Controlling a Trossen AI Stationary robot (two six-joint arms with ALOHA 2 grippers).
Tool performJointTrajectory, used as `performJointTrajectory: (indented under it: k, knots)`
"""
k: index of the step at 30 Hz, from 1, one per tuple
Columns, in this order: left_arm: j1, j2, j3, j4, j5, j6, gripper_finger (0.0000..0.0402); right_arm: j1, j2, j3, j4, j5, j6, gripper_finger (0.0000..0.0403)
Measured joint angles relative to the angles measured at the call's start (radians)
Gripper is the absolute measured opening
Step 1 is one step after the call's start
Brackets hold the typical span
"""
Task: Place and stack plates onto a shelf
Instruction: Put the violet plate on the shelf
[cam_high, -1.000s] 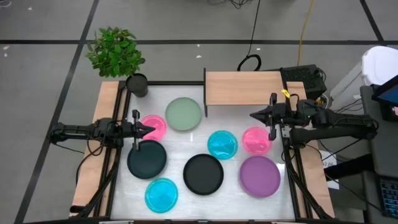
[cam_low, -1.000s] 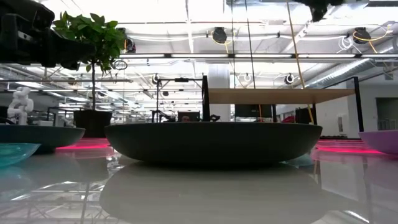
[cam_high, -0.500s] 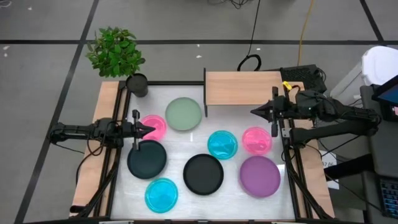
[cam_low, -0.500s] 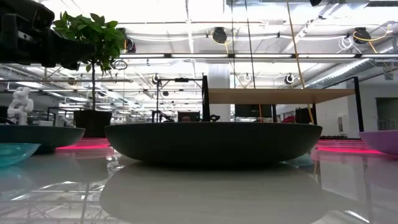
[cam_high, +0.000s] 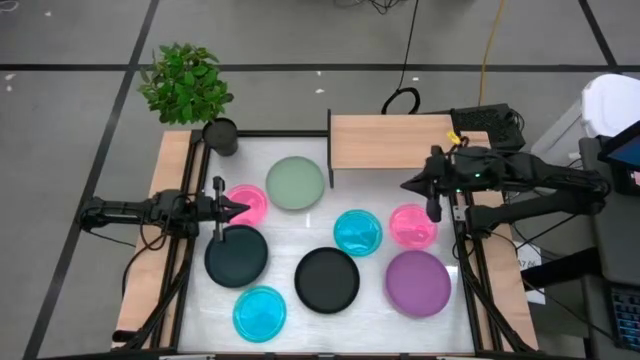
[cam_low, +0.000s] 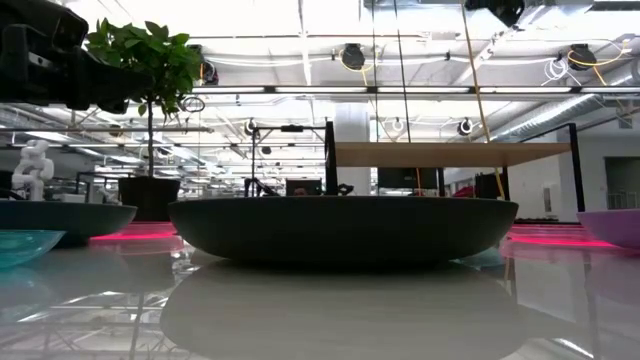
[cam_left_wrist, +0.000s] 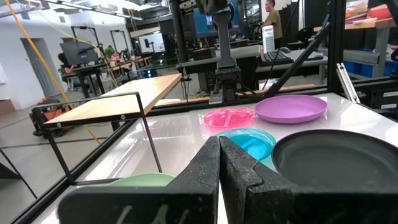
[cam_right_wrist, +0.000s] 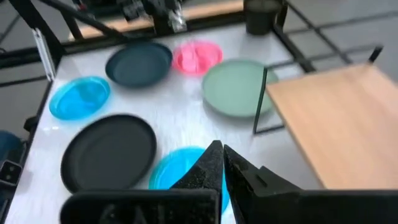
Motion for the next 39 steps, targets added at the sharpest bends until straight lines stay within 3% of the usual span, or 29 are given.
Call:
performJointTrajectory:
  k: [12, 23, 31, 39]
  knots:
    - [0.000, 0.000, 0.001, -0.011, 0.003, -0.054, 0.0004, 0.002, 0.154, 0.000, 0.013, -0.003, 0.010, 0.0000]
    - [0.000, 0.020, 0.019, -0.048, 0.005, -0.202, 0.0004, 0.076, 0.177, -0.001, 0.002, -0.007, 0.077, 0.0000]
    - [0.000, 0.209, 0.274, -0.333, 0.004, -0.292, 0.0004, 0.168, 0.177, -0.102, 0.114, -0.002, 0.136, 0.0000]
    - [0.000, 0.466, 0.605, -0.522, 0.006, -0.237, 0.0004, 0.217, 0.177, -0.273, 0.330, -0.001, 0.178, 0.0000]
